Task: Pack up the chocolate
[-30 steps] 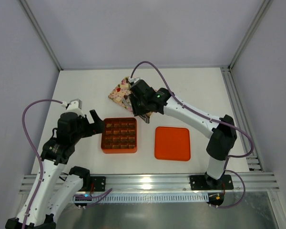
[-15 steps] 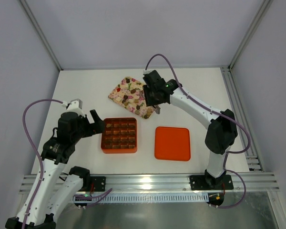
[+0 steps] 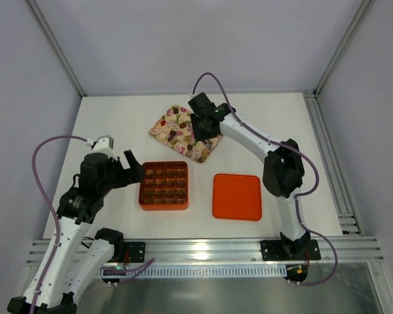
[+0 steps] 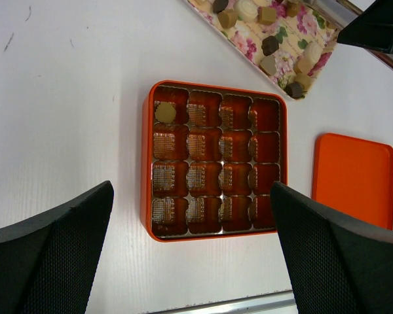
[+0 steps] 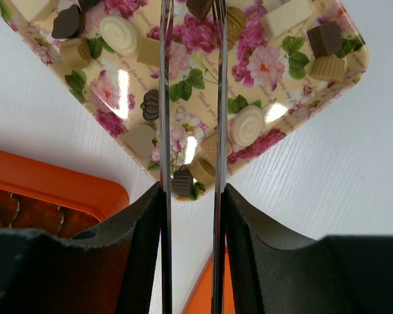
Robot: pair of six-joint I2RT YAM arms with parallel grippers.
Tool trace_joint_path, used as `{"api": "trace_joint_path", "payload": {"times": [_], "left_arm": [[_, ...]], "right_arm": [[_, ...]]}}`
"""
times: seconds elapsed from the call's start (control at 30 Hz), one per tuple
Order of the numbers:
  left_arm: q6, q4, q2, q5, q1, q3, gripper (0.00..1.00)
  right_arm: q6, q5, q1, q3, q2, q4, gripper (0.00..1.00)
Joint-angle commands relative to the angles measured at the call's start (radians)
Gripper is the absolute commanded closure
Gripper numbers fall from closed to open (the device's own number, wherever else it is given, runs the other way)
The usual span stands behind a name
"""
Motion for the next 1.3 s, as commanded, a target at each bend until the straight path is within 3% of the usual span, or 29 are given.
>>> {"api": "trace_joint_path", "payload": {"times": [0.0, 0.47, 0.67, 1.27], "left_arm": [[0.007, 0.030, 0.004, -0.013, 0.004, 0.005, 0.00], [0.007, 0.030, 0.006, -0.013, 0.004, 0.005, 0.00], [0.007, 0.028, 0.007, -0.010, 0.004, 0.005, 0.00], [0.007, 0.028, 0.012, -0.004, 0.004, 0.005, 0.00]], "right_arm": [[-0.005, 0.003, -0.008, 0.072, 0.012, -0.011, 0.57], [-0.011, 0.029, -0.011, 0.106, 0.090, -0.035, 0.57], [-0.019, 0.034, -0.011, 0.092, 0.080, -0.031, 0.70], [-0.020, -0.008, -0.002, -0.073, -0.160, 0.023, 0.77]]}}
